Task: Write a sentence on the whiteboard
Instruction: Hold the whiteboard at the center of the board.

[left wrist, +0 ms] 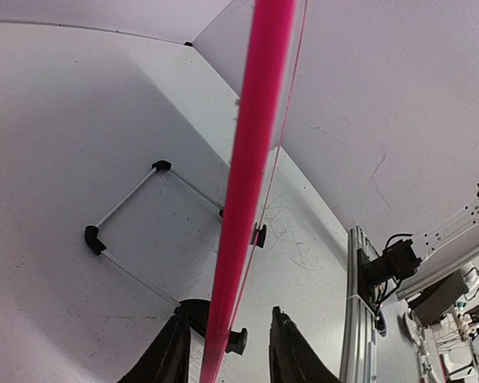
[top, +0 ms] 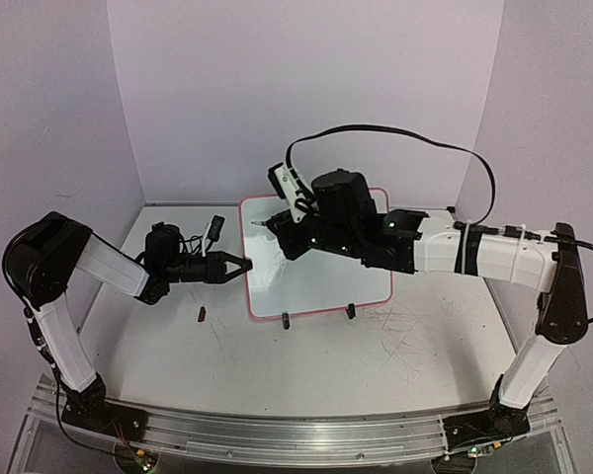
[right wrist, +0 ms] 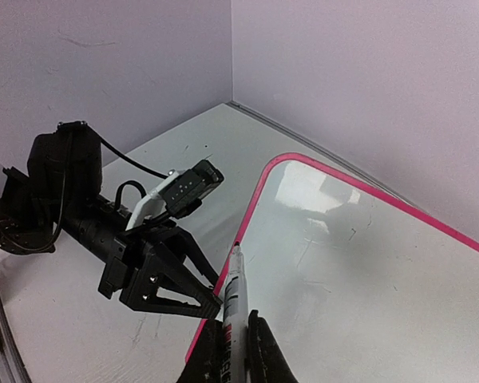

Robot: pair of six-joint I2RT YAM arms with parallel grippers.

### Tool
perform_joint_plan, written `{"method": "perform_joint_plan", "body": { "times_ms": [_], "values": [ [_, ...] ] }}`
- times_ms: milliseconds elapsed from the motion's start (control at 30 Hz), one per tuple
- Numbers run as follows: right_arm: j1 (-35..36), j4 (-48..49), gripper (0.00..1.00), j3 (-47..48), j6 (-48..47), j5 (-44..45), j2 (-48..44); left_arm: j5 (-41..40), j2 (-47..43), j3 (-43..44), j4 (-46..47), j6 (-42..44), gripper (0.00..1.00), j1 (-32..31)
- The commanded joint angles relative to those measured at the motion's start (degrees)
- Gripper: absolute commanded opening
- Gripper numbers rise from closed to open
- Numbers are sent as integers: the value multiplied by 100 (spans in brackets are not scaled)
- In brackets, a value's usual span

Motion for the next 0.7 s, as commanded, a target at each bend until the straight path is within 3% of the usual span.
{"method": "perform_joint_plan", "body": {
  "times_ms": [0,667],
  "values": [
    [65,-55,0,343,-119,268,165,213,130,193,319,421,32,25],
    [311,32,0,489,-261,939,467,484,428,344,345,860,12,-6]
  ]
}}
